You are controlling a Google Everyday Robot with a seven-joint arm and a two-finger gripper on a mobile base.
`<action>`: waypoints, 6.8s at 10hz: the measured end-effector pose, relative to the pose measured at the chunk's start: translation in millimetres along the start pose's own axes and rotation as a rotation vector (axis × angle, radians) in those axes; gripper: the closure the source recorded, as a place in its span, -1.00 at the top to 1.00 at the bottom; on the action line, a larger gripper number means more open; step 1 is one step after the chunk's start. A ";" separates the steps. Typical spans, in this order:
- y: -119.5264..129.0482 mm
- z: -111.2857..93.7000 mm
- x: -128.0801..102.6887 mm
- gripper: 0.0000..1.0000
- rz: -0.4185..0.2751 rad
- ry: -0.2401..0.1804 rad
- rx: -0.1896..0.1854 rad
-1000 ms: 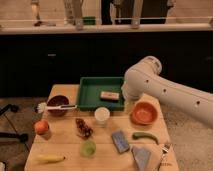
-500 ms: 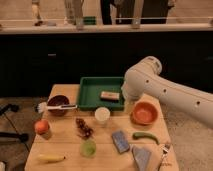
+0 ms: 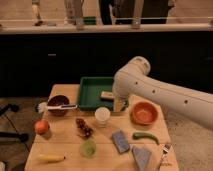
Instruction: Place brush in plastic cup
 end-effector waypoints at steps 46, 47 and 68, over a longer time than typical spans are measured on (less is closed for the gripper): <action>13.6 220.6 -230.5 0.23 0.047 -0.269 -0.225; 12.7 220.9 -229.6 0.02 0.046 -0.271 -0.223; -13.0 156.4 -217.8 -1.00 0.024 -0.390 -0.079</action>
